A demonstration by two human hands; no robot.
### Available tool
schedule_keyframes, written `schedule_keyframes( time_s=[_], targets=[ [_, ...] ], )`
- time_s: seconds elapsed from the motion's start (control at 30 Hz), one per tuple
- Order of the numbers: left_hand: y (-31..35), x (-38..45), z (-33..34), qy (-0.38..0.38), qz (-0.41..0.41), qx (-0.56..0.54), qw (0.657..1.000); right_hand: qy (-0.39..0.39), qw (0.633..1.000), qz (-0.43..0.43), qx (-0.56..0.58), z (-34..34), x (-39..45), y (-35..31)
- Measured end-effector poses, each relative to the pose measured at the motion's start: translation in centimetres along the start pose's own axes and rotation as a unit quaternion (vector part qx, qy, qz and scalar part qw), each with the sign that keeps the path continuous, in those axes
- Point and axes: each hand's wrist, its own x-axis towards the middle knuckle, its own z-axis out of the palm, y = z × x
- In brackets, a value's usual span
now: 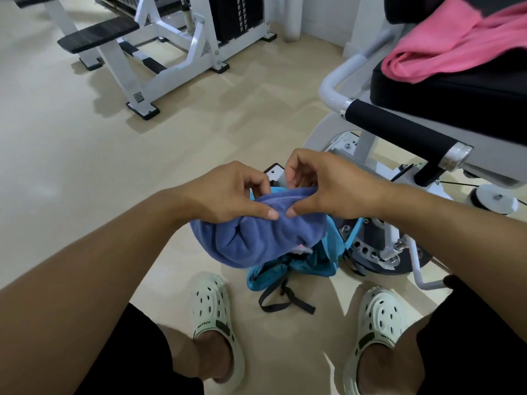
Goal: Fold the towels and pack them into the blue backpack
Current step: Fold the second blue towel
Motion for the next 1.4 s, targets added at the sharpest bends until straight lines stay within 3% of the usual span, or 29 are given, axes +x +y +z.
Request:
schedule_keyframes(
  time_s=[0.07, 0.23, 0.33, 0.43, 0.57, 0.7, 0.93, 1.07, 1.4],
  targets=[
    [-0.4, -0.3, -0.5, 0.010, -0.007, -0.015, 1.000, -0.031, 0.999, 0.026, -0.003, -0.5, 0.1, 1.0],
    [-0.4, -0.7, -0.6, -0.008, -0.038, -0.029, 0.999, 0.023, 0.991, 0.029, 0.127, -0.5, 0.3, 0.8],
    [0.1, -0.3, -0.1, 0.044, -0.036, -0.052, 0.997, 0.016, 0.984, 0.018, 0.176, -0.2, 0.4, -0.1],
    [0.5, 0.0, 0.2, 0.079, -0.025, -0.068, 0.994, 0.017, 0.984, 0.027, 0.176, 0.2, 0.1, -0.4],
    [0.5, 0.1, 0.3, 0.069, -0.014, -0.095, 0.993, 0.040, 0.982, 0.036, 0.183, 0.2, 0.3, 0.0],
    [0.4, 0.1, 0.3, 0.080, -0.030, -0.107, 0.991, 0.100, 0.982, 0.035, 0.156, 0.3, 0.4, 0.3],
    [0.5, 0.2, 0.6, 0.088, -0.055, -0.102, 0.989, 0.096, 0.976, 0.040, 0.193, 0.6, 0.2, -0.1],
    [0.5, 0.2, 0.5, 0.096, -0.068, -0.101, 0.988, 0.139, 0.967, 0.040, 0.211, 0.6, 0.3, -0.2],
    [0.5, 0.1, 0.4, 0.080, -0.059, -0.104, 0.990, 0.108, 0.974, 0.031, 0.199, 0.5, 0.3, -0.2]
  ],
)
